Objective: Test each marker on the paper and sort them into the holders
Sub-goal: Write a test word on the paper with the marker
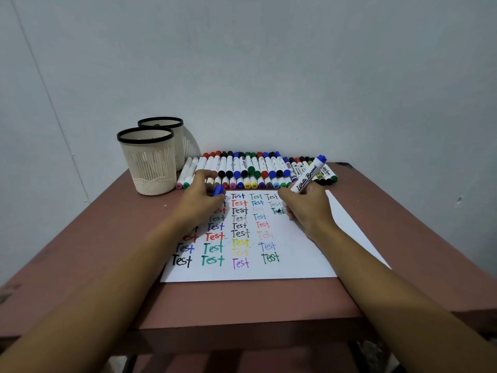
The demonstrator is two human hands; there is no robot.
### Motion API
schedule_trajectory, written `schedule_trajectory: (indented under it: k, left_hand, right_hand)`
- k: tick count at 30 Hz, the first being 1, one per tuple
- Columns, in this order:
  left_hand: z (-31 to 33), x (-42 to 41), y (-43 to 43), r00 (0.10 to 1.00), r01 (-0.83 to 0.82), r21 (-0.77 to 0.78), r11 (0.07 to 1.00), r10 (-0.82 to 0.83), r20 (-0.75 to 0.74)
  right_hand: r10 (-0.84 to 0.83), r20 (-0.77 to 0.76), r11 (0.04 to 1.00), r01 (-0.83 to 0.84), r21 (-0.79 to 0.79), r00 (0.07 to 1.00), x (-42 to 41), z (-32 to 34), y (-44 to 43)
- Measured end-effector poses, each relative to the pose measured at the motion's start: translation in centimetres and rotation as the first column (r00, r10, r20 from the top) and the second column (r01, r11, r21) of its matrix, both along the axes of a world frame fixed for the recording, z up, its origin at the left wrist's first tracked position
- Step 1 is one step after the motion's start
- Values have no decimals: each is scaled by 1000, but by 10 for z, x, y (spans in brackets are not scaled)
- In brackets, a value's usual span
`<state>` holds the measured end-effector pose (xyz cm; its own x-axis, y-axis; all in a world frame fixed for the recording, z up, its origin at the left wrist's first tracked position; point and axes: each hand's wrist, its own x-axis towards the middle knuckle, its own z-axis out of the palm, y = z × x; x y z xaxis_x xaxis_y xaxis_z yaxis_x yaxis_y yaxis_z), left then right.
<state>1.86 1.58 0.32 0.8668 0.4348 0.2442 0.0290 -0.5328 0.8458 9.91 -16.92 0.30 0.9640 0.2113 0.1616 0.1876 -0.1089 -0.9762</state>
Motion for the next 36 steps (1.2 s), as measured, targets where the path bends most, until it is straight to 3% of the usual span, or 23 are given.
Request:
schedule_trajectory:
  k: [12,25,31,36]
  left_hand:
    - [2,-2,-1,998,-53,103,993,56,-25]
    - [1,-2,0,999,-29,152,988,36,-41]
    - [2,-2,0,999,-19,150,989,26,-45]
    - [1,-1,0,999,-14,154,988,22,-50]
  right_hand:
    - [5,74,996,1,-90,997,-5,-2,1]
    - [15,93,994,-6,-105,996,-4,-5,1]
    - [-46,58,999,47,-4,997,-2,-2,2]
    - [-37,93,996,44,-76,995,-4,-4,1]
